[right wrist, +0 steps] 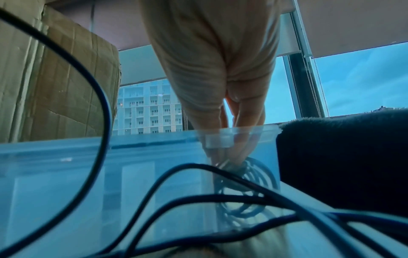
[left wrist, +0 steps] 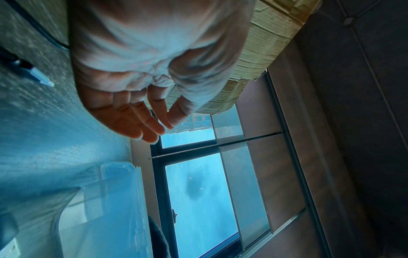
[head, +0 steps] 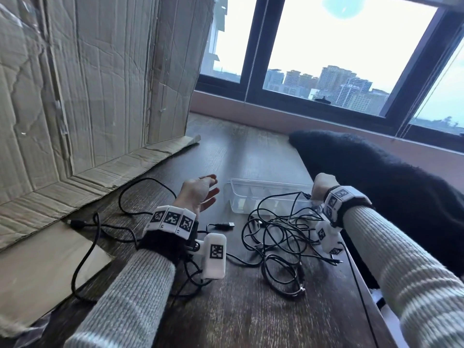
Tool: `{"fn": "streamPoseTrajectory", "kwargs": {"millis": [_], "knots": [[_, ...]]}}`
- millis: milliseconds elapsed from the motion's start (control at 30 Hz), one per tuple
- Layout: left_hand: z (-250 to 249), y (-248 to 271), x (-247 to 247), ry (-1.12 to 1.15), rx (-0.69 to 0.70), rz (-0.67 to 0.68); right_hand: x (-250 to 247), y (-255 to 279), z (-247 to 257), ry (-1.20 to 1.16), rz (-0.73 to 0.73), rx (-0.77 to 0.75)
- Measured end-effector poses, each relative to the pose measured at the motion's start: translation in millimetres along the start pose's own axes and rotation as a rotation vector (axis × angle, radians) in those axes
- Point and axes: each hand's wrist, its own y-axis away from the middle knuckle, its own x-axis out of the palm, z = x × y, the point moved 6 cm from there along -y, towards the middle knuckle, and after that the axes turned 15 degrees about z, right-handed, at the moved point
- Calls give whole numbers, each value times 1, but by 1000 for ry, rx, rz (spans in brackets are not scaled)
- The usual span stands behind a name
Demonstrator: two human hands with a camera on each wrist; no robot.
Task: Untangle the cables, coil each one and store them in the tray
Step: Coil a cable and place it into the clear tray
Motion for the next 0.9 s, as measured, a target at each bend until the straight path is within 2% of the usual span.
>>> {"fn": "streamPoseTrajectory", "kwargs": {"millis": [200,333,433,467,533,667,733,767,833,900], "knots": [[0,-3,1,1,4,11,0,4,3,53,9,3],[-5,-1,0,18,26,25,-11,18,8,21,-25,-121],[-6,0,-1,25,31,29,-19,57,25,-63,-156,-354],[-6,0,0,26,29,33,-16,74,32,-114,-131,-438],[-7,1,2,32,18,40,1,110,45,-187,55,-503],[-5,3,9,8,-3,54,43,159,54,156,412,-478],[-5,6,16,-81,-21,94,59,174,57,122,558,-544],[-5,7,20,-141,-35,126,63,177,60,124,562,-590],[-2,8,29,-269,-79,215,61,178,63,200,458,-641],[2,9,37,-396,-120,334,52,176,66,178,363,-683]]}}
